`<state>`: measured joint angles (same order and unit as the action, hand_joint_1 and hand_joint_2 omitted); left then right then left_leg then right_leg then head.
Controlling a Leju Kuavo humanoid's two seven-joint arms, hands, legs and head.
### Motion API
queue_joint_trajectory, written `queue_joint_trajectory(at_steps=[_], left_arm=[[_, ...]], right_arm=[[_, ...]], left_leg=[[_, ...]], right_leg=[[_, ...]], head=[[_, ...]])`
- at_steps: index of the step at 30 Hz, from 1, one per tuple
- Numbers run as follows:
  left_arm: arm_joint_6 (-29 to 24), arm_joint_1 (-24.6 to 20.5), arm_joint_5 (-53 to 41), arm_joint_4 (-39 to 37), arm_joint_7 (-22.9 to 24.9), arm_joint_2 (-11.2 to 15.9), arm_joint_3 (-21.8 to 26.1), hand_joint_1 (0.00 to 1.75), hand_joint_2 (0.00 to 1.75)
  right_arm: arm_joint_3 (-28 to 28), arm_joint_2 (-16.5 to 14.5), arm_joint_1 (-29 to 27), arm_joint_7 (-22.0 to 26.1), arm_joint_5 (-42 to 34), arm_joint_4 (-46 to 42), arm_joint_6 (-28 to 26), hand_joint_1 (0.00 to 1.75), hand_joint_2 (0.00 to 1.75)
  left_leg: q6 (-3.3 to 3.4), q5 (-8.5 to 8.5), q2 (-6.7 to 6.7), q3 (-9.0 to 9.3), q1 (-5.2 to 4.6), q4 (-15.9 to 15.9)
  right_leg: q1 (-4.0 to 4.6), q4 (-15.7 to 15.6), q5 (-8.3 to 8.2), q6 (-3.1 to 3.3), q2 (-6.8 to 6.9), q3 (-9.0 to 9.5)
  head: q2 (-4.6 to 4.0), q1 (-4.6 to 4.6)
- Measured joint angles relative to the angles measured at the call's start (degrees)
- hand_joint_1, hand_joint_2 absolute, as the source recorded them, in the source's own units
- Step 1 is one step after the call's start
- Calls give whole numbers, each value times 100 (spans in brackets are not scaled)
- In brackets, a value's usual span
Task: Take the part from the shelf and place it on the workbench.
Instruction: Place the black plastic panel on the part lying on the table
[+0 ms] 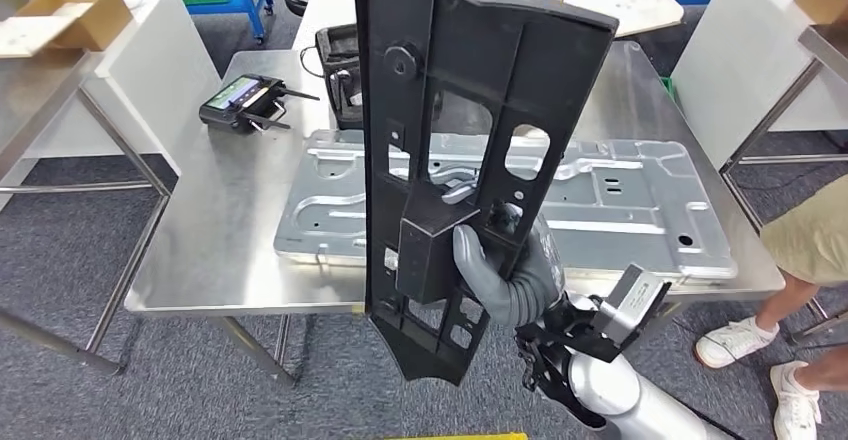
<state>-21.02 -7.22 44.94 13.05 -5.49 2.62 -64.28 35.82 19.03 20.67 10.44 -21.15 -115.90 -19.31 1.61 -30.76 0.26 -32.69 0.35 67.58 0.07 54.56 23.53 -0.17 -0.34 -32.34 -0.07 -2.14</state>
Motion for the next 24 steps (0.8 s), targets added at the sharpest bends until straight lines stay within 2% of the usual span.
queue_joint_trajectory(at_steps=[1, 2, 3, 4, 5, 7, 8, 9, 12, 13, 14, 17, 18, 19, 20, 21, 22, 23, 24], left_arm=[[1, 4, 9, 0, 0, -4, 0, 0, 175], [1, 17, 19, 0, 0, -5, 0, 0, 175], [2, 34, 28, -1, 0, -6, 0, 0, 175], [2, 48, 38, -1, 0, -7, 0, 0, 175], [2, 57, 43, -1, 0, -7, 0, 0, 175], [2, 66, 51, -1, -1, -7, 0, 0, 175], [3, 68, 56, -1, -3, -9, 0, 0, 175], [5, 70, 61, -2, -8, -14, 0, 0, 175], [9, 73, 73, -2, -31, -42, 0, 0, 175], [7, 71, 78, -2, -38, -48, 0, 0, 175], [6, 67, 84, -2, -47, -54, 0, 0, 175], [8, 79, 113, -2, -74, -68, 0, 0, 175], [11, 95, 126, -2, -85, -75, 0, 0, 175], [12, 111, 138, -2, -98, -81, 0, 0, 175], [13, 123, 148, -2, -114, -86, 0, 0, 175], [15, 132, 156, -2, -132, -90, 0, 0, 175], [18, 134, 162, -2, -147, -91, 1, 0, 175], [25, 133, 168, -2, -161, -92, 1, 0, 175], [35, 134, 175, -2, -169, -92, 2, 0, 175]], right_arm=[[-10, 19, -8, -37, 25, -20, -22, 175, 175], [-18, 44, -21, -78, 50, -40, -43, 175, 175], [-28, 71, -36, -121, 73, -62, -67, 175, 175], [-43, 99, -48, -168, 97, -90, -86, 175, 175], [-60, 129, -55, -215, 116, -119, -104, 175, 175], [-97, 188, -57, -317, 162, -172, -129, 175, 175], [-117, 218, -53, -369, 182, -197, -135, 175, 175], [-138, 251, -50, -428, 210, -227, -139, 175, 175], [-203, 383, -23, -623, 316, -355, -158, 175, 175], [-225, 433, 3, -701, 363, -400, -166, 175, 175], [-248, 486, 35, -794, 415, -442, -172, 175, 175], [-319, 673, 118, -1155, 631, -560, -180, 175, 175], [-337, 744, 136, -1295, 721, -595, -178, 175, 175], [-352, 818, 156, -1425, 811, -629, -175, 175, 175], [-371, 894, 180, -1552, 907, -663, -170, 175, 175], [-398, 977, 205, -1671, 1010, -694, -162, 175, 175], [-428, 1060, 231, -1796, 1121, -719, -147, 175, 175], [-459, 1148, 256, -1949, 1257, -738, -121, 175, 175], [-492, 1249, 276, -2117, 1404, -754, -83, 175, 175]], left_leg=[[-18, -185, 0, -243, 1, 309], [-30, -339, 0, -431, 1, 482], [-33, -409, 0, -538, 1, 480], [-24, -344, 0, -551, 0, 288], [-9, -135, 0, -486, -2, -60], [50, 482, 4, -289, -25, -823], [83, 670, 9, -216, -43, -1050], [116, 757, 14, -176, -59, -1169], [220, 737, 15, -23, -42, -1242], [255, 743, 11, 39, -29, -1250], [281, 739, 10, 91, -16, -1256], [302, 672, 11, 136, -8, -1257], [295, 641, 14, 158, -4, -1256], [285, 605, 17, 193, 2, -1256], [270, 565, 21, 241, 7, -1256], [250, 522, 25, 277, 11, -1259], [224, 480, 29, 325, 11, -1256], [192, 443, 31, 354, 7, -1259], [155, 418, 31, 375, 3, -1258]], right_leg=[[1, 0, 50, 10, -9, 49], [3, 1, 104, 11, -23, 103], [3, 1, 160, 7, -38, 169], [3, 1, 221, -2, -51, 246], [3, 0, 284, -13, -59, 331], [8, -3, 411, -54, -70, 489], [10, -11, 471, -84, -79, 543], [11, -4, 501, -119, -88, 587], [11, 118, 524, -219, -84, 639], [8, 284, 567, -245, -70, 575], [-2, 563, 663, -274, -56, 431], [-38, 1613, 1129, -359, -38, -295], [-50, 1725, 1190, -378, -34, -454], [-62, 1619, 1102, -391, -29, -509], [-73, 1307, 858, -398, -23, -460], [-86, 865, 516, -397, -13, -345], [-86, 477, 272, -382, 0, -238], [-76, 205, 112, -354, 13, -158], [-60, 73, 41, -311, 21, -129]], head=[[0, 1], [0, 1], [0, 1], [0, 2], [0, 2], [0, 1], [0, 0], [0, 0], [0, -3], [0, -6], [0, -7], [0, -10], [0, -11], [0, -11], [0, -11], [0, -11], [0, -7], [0, -3], [0, 0]])
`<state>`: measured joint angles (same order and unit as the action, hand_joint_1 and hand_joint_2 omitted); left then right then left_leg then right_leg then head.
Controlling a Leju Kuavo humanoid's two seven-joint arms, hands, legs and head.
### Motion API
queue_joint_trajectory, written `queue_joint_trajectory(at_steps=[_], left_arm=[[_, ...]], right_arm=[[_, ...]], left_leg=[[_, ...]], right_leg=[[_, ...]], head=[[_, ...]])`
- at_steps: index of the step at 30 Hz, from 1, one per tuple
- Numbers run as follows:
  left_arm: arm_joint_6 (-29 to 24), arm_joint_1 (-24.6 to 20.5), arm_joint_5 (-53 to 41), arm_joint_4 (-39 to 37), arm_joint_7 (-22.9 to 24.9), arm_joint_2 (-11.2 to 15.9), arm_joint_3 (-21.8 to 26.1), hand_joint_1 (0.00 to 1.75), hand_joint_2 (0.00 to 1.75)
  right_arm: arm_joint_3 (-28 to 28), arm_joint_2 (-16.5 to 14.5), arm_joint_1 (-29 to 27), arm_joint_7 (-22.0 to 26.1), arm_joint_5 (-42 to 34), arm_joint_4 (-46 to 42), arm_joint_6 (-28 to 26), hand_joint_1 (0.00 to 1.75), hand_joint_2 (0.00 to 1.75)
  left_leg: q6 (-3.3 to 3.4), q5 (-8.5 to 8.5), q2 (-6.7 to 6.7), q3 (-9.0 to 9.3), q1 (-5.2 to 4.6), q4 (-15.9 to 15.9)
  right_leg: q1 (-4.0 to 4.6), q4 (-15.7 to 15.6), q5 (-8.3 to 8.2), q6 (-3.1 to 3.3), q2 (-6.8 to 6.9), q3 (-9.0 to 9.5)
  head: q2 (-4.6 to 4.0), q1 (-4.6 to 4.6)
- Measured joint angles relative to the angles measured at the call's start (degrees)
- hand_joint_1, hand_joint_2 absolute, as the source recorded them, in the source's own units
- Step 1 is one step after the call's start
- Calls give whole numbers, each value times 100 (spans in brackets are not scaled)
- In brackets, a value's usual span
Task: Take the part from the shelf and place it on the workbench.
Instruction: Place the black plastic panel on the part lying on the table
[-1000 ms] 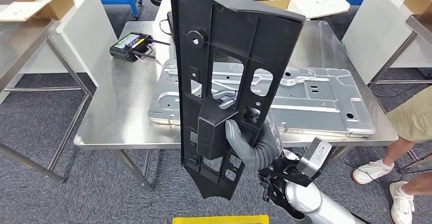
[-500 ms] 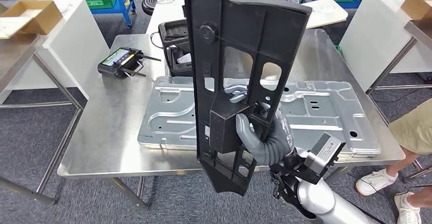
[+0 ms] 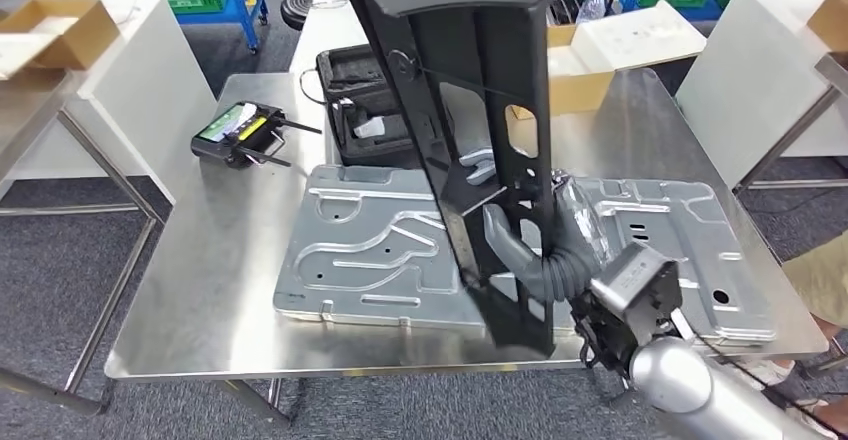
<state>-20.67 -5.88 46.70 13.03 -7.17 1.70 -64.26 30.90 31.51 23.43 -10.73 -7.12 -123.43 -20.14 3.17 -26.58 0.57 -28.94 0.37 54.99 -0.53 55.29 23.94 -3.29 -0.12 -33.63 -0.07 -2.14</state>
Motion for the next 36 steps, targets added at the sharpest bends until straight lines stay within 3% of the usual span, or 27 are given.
queue_joint_trajectory(at_steps=[4, 6, 8, 9, 10, 11, 13, 15, 19, 21, 23, 24, 25, 26, 29, 31, 33, 35, 36], left_arm=[[50, 8, 12, 0, -2, 0, 1, 0, 175], [67, -6, 12, 0, 4, -4, 1, 0, 175], [78, -10, 12, 0, 24, -7, 1, 0, 175], [83, -2, 9, 0, 36, -7, 1, 0, 175], [88, 8, 4, 0, 45, -7, 1, 0, 175], [92, 14, -2, 0, 51, -6, 1, 0, 175], [101, 8, -16, 0, 59, -2, 1, 0, 175], [111, -5, -32, 0, 68, 6, -1, 0, 175], [139, -13, -73, 0, 105, 5, -10, 0, 175], [148, -45, -105, 0, 125, 4, -17, 0, 175], [157, -76, -133, 0, 142, 3, -20, 0, 175], [161, -81, -139, 0, 148, -2, -22, 0, 175], [165, -82, -142, 0, 151, -7, -24, 0, 175], [164, -81, -143, 0, 153, -11, -25, 0, 175], [161, -87, -144, -1, 155, -7, -26, 0, 175], [161, -96, -150, -1, 169, 4, -27, 0, 175], [163, -97, -169, 0, 192, 5, -29, 0, 175], [164, -104, -196, 0, 204, 4, -32, 0, 175], [161, -113, -213, 0, 207, 3, -34, 0, 175]], right_arm=[[-168, 390, 91, -624, 694, -43, 247, 175, 175], [-248, 586, 190, -993, 1301, -63, 475, 175, 175], [-296, 800, 283, -1430, 2131, -72, 846, 175, 175], [-307, 893, 309, -1616, 2518, -71, 1041, 175, 175], [-315, 988, 336, -1771, 2872, -70, 1234, 175, 175], [-319, 1079, 378, -1883, 3177, -70, 1417, 175, 175], [-322, 1251, 503, -2028, 3705, -65, 1762, 175, 175], [-310, 1399, 619, -2118, 4271, -49, 2165, 175, 175], [-214, 1683, 723, -2138, 5414, 112, 2976, 175, 175], [-170, 1810, 753, -2072, 5776, 274, 3103, 175, 175], [-113, 1886, 743, -1982, 6013, 455, 3118, 175, 175], [-80, 1905, 721, -1943, 6081, 536, 3114, 175, 175], [-46, 1923, 699, -1917, 6131, 611, 3110, 175, 175], [-17, 1943, 681, -1901, 6160, 674, 3106, 175, 175], [26, 1988, 663, -1887, 6192, 814, 3105, 175, 175], [51, 1999, 642, -1877, 6215, 895, 3113, 175, 175], [81, 2010, 610, -1841, 6270, 954, 3129, 175, 175], [100, 2011, 603, -1781, 6356, 1003, 3129, 87, 87], [106, 2010, 603, -1749, 6407, 1029, 3117, 44, 44]], left_leg=[[-116, -80, -14, -20, -1, 176], [-149, -339, -24, -307, 11, 719], [-164, -644, -25, -789, 11, 1531], [-158, -686, -25, -980, 8, 1774], [-145, -610, -25, -1079, 2, 1810], [-120, -408, -25, -1057, -12, 1591], [-29, 106, -27, -804, -63, 764], [45, 323, -29, -594, -114, 175], [100, 379, -18, -480, -88, -30], [135, 388, -14, -429, -50, -81], [150, 358, -12, -399, -34, -85], [143, 338, -11, -381, -24, -84], [128, 314, -11, -357, -8, -82], [103, 285, -8, -323, 13, -78], [-23, 170, 6, -221, 51, -39], [-90, 120, 13, -206, 25, -22], [-116, 101, 13, -202, 32, -31], [-144, -9, -2, -263, 59, 139], [-159, -140, -10, -384, 62, 397]], right_leg=[[-1, -31, -6, 159, -5, 72], [-4, -39, 19, 210, -6, 118], [12, -37, 53, 245, -10, 135], [24, -36, 71, 255, -14, 146], [35, -36, 91, 260, -20, 166], [45, -36, 114, 261, -25, 192], [56, -35, 159, 249, -30, 249], [61, -32, 199, 211, -32, 260], [53, 40, 310, 109, -21, 229], [32, 539, 574, 54, -19, -14], [2, 1353, 885, -9, -19, -469], [-23, 1629, 936, -40, -19, -650], [-51, 1705, 880, -72, -17, -735], [-83, 1533, 711, -105, -14, -692], [-185, 340, 70, -221, -6, -179], [-199, 18, -20, -188, -23, -40], [-181, 37, 5, -78, -40, -51], [-170, 39, 20, 3, -40, -36], [-166, 37, 29, 39, -35, -23]], head=[[0, 5], [0, 12], [0, 15], [0, 14], [0, 14], [0, 14], [0, 13], [0, 12], [0, 8], [0, 3], [0, 0], [0, 0], [0, 0], [0, 0], [0, -1], [0, 4], [0, 9], [0, 10], [0, 10]])
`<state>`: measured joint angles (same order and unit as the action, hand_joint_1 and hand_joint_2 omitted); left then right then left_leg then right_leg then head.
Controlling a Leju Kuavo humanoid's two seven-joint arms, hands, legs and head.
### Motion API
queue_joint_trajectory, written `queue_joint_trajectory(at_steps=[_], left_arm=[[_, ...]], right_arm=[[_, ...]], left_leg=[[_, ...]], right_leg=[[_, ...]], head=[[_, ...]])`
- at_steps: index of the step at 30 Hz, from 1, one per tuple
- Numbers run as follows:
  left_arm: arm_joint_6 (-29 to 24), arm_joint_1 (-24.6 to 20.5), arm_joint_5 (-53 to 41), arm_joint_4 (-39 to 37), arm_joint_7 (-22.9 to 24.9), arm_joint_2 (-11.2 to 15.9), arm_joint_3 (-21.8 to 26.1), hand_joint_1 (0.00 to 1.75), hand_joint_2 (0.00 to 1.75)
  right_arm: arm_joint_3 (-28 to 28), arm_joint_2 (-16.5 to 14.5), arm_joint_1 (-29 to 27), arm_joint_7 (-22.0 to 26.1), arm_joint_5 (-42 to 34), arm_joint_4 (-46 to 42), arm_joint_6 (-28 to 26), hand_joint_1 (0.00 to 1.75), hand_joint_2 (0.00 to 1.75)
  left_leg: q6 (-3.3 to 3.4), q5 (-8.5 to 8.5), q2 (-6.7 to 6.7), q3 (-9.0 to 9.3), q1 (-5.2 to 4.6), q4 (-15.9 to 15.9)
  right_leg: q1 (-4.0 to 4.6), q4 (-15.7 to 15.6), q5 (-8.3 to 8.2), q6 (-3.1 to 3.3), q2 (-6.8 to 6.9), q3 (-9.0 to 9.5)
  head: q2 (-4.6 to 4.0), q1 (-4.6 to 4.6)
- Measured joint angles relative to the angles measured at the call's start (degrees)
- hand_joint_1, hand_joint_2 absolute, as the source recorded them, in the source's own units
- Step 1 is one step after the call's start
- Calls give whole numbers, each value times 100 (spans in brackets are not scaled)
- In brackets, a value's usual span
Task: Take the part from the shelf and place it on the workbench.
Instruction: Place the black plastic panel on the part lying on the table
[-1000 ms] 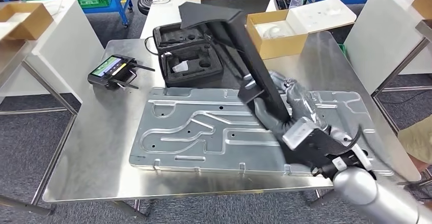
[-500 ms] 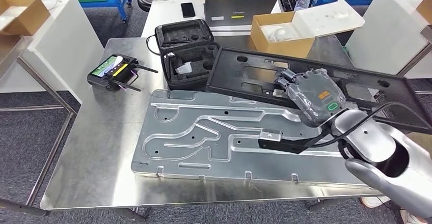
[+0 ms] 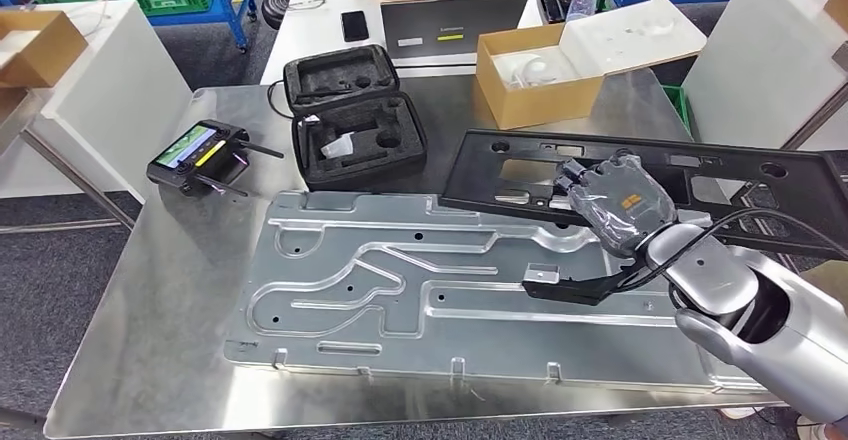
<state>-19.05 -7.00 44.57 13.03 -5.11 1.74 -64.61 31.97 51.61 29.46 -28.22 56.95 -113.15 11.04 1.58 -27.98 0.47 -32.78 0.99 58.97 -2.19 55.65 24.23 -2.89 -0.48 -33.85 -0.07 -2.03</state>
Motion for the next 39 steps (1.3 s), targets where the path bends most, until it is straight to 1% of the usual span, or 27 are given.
queue_joint_trajectory(at_steps=[1, 2, 3, 4, 5, 6, 8, 9, 10, 12, 14, 16, 18, 19, 20, 21, 23, 24, 25, 27, 28, 33, 34, 36, 37, 38, 39], left_arm=[[-4, -8, -15, 0, 7, -1, -5, 0, 175], [-8, -11, -29, 0, 17, -1, -14, 0, 175], [-13, -11, -48, 0, 27, -1, -25, 0, 131], [-18, -9, -70, 0, 34, -1, -38, 0, 87], [-29, -9, -98, 0, 32, -1, -55, 0, 44], [-49, -14, -127, 0, 25, -1, -72, 0, 0], [-118, -35, -154, -1, -10, 5, -99, 0, 0], [-156, -48, -146, -1, -36, 10, -107, 0, 0], [-187, -60, -130, -1, -59, 15, -111, 0, 0], [-215, -73, -93, 0, -72, 19, -114, 0, 0], [-210, -76, -72, -1, -55, 19, -115, 0, 0], [-204, -82, -56, -1, -30, 19, -116, 0, 0], [-210, -86, -40, -1, 1, 13, -117, 0, 0], [-219, -82, -35, 0, 13, 7, -117, 0, 0], [-232, -77, -30, 0, 24, 1, -118, 0, 0], [-249, -71, -23, 0, 32, -6, -118, 0, 0], [-279, -67, -3, -1, 38, -11, -118, 0, 0], [-292, -65, 6, -2, 41, -12, -118, 0, 0], [-300, -61, 15, -2, 44, -11, -118, 0, 0], [-306, -44, 24, -2, 48, -11, -118, 0, 0], [-305, -36, 26, -2, 49, -11, -118, 0, 0], [-304, -26, 28, -2, 50, -12, -118, 0, 0], [-304, -22, 34, -2, 50, -13, -118, 0, 0], [-303, 4, 60, -2, 49, -16, -118, 0, 0], [-303, 18, 73, -2, 48, -19, -118, 0, 0], [-302, 30, 81, -2, 45, -21, -118, 0, 0], [-302, 31, 82, -2, 43, -22, -118, 0, 0]], right_arm=[[10, -6, -3, 33, 44, 29, -15, 0, 0], [30, -17, -10, 66, 84, 62, -31, 0, 0], [55, -32, -22, 95, 116, 96, -45, 0, 0], [80, -51, -38, 120, 139, 130, -57, 0, 0], [104, -69, -54, 139, 157, 166, -68, 0, 0], [121, -86, -66, 155, 168, 197, -80, 0, 0], [143, -120, -75, 176, 168, 246, -127, 0, 0], [149, -138, -80, 186, 147, 265, -162, 0, 0], [155, -158, -92, 191, 111, 286, -201, 0, 0], [161, -187, -125, 199, 21, 318, -265, 0, 0], [156, -203, -142, 203, -43, 332, -312, 0, 0], [147, -216, -145, 204, -83, 346, -344, 0, 0], [144, -238, -173, 203, -145, 368, -362, 0, 0], [145, -249, -197, 201, -194, 381, -373, 0, 0], [145, -259, -218, 195, -245, 391, -390, 0, 0], [142, -266, -235, 182, -309, 399, -420, 0, 0], [115, -271, -261, 147, -434, 405, -507, 0, 0], [94, -272, -272, 126, -491, 406, -553, 0, 0], [72, -272, -283, 108, -534, 405, -588, 0, 0], [40, -273, -305, 78, -585, 404, -621, 0, 0], [33, -273, -313, 70, -595, 404, -625, 0, 0], [25, -275, -327, 66, -603, 404, -627, 0, 0], [2, -276, -332, 59, -612, 396, -629, 0, 0], [-67, -276, -353, 31, -638, 367, -637, 0, 0], [-101, -276, -366, 15, -651, 349, -641, 0, 0], [-119, -276, -378, 6, -657, 335, -644, 0, 0], [-133, -276, -384, 2, -657, 322, -644, 0, 0]], left_leg=[[-7, -164, -7, -187, -5, 379], [-6, -332, -10, -426, -11, 825], [3, -440, -10, -644, -21, 1198], [30, -445, -10, -783, -34, 1389], [75, -339, -10, -808, -56, 1344], [139, -135, -9, -711, -89, 1052], [298, 299, -11, -352, -180, 187], [346, 426, -13, -217, -222, -133], [371, 479, -16, -143, -252, -307], [360, 486, -15, -119, -268, -373], [356, 514, -15, -72, -234, -442], [361, 537, -19, -22, -196, -501], [371, 531, -20, -10, -189, -503], [371, 527, -19, -7, -184, -501], [365, 522, -18, -3, -175, -498], [353, 513, -15, 5, -158, -491], [297, 477, -5, 24, -133, -459], [261, 456, 0, 28, -131, -435], [226, 442, 5, 27, -137, -418], [180, 439, 8, 23, -148, -412], [170, 445, 8, 23, -149, -418], [150, 450, 7, 24, -139, -418], [121, 348, 3, -38, -128, -272], [53, -129, -6, -475, -103, 723], [35, -314, -11, -653, -95, 1142], [48, -337, -11, -700, -97, 1286], [88, -157, -10, -506, -109, 921]], right_leg=[[11, -1, 11, 26, 6, 11], [28, -1, 23, 48, 11, 19], [51, -1, 35, 68, 15, 30], [79, -1, 47, 85, 16, 44], [107, -1, 60, 101, 15, 63], [133, -1, 73, 114, 14, 86], [174, -5, 99, 125, 12, 126], [183, -8, 112, 118, 12, 137], [182, -12, 121, 106, 12, 142], [170, -25, 132, 69, 14, 147], [162, 54, 207, 29, 18, 128], [155, 534, 490, -12, 20, -78], [139, 1321, 833, -56, 20, -464], [124, 1587, 897, -79, 20, -609], [108, 1638, 848, -102, 21, -653], [90, 1435, 689, -125, 23, -567], [53, 587, 284, -181, 31, -148], [46, 230, 151, -176, 23, 31], [48, 26, 92, -156, 14, 134], [71, -34, 80, -74, -9, 155], [78, -25, 81, -57, -10, 151], [84, -27, 71, -23, -11, 146], [78, -34, 59, 9, -6, 144], [79, -45, 32, 76, 7, 131], [88, -46, 24, 100, 12, 126], [103, -45, 20, 106, 12, 122], [114, -46, 18, 107, 11, 126]], head=[[0, 2], [0, 3], [0, 3], [0, 3], [0, 3], [0, 2], [0, -1], [0, -2], [0, -5], [0, -4], [0, -6], [0, -10], [0, -11], [0, -11], [0, -11], [0, -11], [0, -11], [0, -11], [0, -9], [0, -4], [0, -2], [0, -3], [0, -2], [0, 0], [0, 2], [0, 1], [0, 1]])
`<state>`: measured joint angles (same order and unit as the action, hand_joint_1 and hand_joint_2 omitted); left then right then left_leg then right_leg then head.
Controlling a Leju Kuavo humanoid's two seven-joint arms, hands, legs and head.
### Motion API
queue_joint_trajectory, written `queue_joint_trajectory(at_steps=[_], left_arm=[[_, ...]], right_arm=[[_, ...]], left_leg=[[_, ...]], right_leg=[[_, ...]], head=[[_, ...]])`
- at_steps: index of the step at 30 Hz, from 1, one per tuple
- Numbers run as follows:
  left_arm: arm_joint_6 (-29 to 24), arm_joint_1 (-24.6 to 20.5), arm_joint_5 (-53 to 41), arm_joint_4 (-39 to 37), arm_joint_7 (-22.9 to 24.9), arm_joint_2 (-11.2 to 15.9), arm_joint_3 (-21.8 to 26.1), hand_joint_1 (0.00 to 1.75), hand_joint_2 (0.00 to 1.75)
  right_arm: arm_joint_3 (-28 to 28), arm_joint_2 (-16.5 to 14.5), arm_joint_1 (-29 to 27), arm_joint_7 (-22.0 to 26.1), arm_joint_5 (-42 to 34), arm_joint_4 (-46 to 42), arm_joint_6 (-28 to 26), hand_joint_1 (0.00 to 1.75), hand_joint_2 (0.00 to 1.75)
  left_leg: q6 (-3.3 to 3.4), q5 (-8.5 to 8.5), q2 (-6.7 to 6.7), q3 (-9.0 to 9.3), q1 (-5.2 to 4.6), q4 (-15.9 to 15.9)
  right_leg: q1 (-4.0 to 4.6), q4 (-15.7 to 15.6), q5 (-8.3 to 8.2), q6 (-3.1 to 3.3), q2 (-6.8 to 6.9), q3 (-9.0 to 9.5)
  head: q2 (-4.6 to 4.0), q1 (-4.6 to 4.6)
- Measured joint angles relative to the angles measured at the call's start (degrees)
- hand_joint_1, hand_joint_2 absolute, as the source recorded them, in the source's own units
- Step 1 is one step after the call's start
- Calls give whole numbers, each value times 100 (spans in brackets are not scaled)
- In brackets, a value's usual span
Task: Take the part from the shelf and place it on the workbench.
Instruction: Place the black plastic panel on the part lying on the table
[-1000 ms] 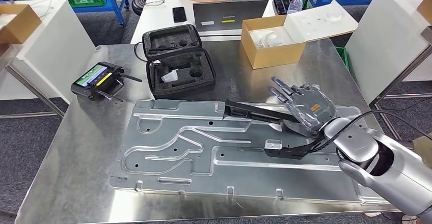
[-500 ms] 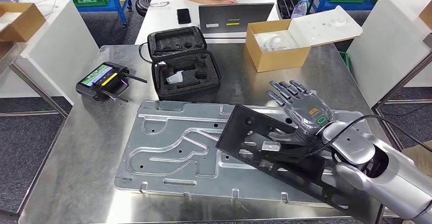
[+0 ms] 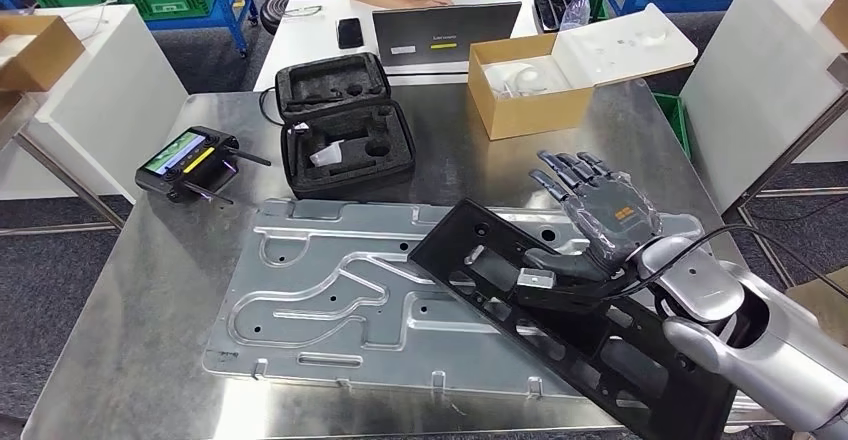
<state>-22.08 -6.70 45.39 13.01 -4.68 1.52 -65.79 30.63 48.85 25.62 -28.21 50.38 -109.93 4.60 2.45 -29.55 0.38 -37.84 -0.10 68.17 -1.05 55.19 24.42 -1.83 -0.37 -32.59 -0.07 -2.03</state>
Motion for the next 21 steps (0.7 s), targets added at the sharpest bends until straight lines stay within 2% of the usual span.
queue_joint_trajectory(at_steps=[2, 3, 4, 7, 8, 9, 11, 12, 13, 14, 15, 17, 18, 19, 21], left_arm=[[-1, -10, 2, 0, -6, 2, 0, 0, 0], [-1, -16, 2, 1, -9, 3, 0, 0, 0], [-1, -20, 3, 1, -12, 3, 0, 0, 0], [0, -14, 5, 1, -15, -2, 0, 0, 0], [0, -14, 5, 0, -16, -2, 0, 0, 0], [0, -15, 5, 0, -18, -3, 0, 0, 0], [1, -17, 5, 0, -20, -4, 0, 0, 0], [2, -14, 5, 0, -20, -7, 0, 0, 0], [3, -10, 5, 0, -20, -10, 0, 0, 0], [4, -6, 6, 0, -20, -13, 0, 0, 0], [4, -3, 7, 0, -21, -16, 0, 0, 0], [4, -7, 8, 0, -22, -17, 0, 0, 0], [4, -11, 8, 0, -22, -16, 0, 0, 0], [4, -14, 9, 0, -24, -15, 0, 0, 0], [4, -9, 15, 0, -27, -14, 0, 0, 0]], right_arm=[[-48, 0, -1, -10, 0, -28, -3, 0, 0], [-72, 0, -2, -16, 0, -39, -4, 0, 0], [-88, -1, -7, -23, -1, -45, -7, 0, 0], [-125, 8, -37, -36, -4, -76, -17, 0, 0], [-145, 14, -44, -38, -5, -87, -21, 0, 0], [-167, 19, -48, -43, -6, -92, -24, 0, 0], [-196, 22, -67, -49, -8, -93, -27, 0, 0], [-201, 22, -85, -53, -8, -93, -29, 0, 0], [-203, 22, -103, -54, -9, -93, -31, 0, 0], [-206, 22, -117, -56, -9, -93, -32, 0, 0], [-212, 22, -124, -58, -9, -98, -34, 0, 0], [-230, 23, -123, -61, -9, -117, -39, 0, 0], [-239, 25, -125, -63, -10, -130, -42, 0, 0], [-245, 25, -132, -65, -10, -139, -44, 0, 0], [-250, 25, -154, -67, -11, -154, -46, 0, 0]], left_leg=[[96, 332, -2, 471, -41, -902], [125, 418, -5, 615, -63, -1189], [139, 445, -7, 672, -82, -1319], [175, 519, -13, 676, -77, -1397], [201, 558, -17, 681, -59, -1431], [223, 594, -22, 684, -40, -1463], [253, 627, -28, 656, -33, -1470], [255, 639, -29, 636, -34, -1467], [252, 651, -31, 617, -33, -1463], [245, 662, -30, 604, -29, -1458], [234, 670, -30, 595, -21, -1449], [197, 670, -25, 577, -25, -1406], [169, 672, -22, 558, -35, -1383], [136, 679, -19, 535, -48, -1365], [73, 711, -15, 495, -50, -1355]], right_leg=[[20, -1, -4, -4, -2, 6], [25, -1, -9, -15, -1, 4], [23, -2, -17, -31, 2, 0], [16, 0, -13, -115, 6, -18], [17, 111, 86, -136, 6, -67], [17, 337, 253, -151, 7, -162], [5, 1096, 696, -180, 8, -467], [0, 1457, 849, -200, 8, -607], [-6, 1649, 900, -218, 9, -665], [-13, 1603, 838, -232, 10, -604], [-24, 1318, 679, -243, 13, -420], [-42, 422, 342, -258, 17, 91], [-41, 103, 248, -241, 14, 254], [-36, -54, 217, -218, 9, 320], [-19, -65, 196, -141, 1, 282]], head=[[0, -1], [0, -2], [0, -3], [0, -6], [0, -7], [0, -10], [0, -13], [0, -13], [0, -11], [0, -12], [0, -12], [0, -13], [0, -12], [0, -10], [0, -7]])
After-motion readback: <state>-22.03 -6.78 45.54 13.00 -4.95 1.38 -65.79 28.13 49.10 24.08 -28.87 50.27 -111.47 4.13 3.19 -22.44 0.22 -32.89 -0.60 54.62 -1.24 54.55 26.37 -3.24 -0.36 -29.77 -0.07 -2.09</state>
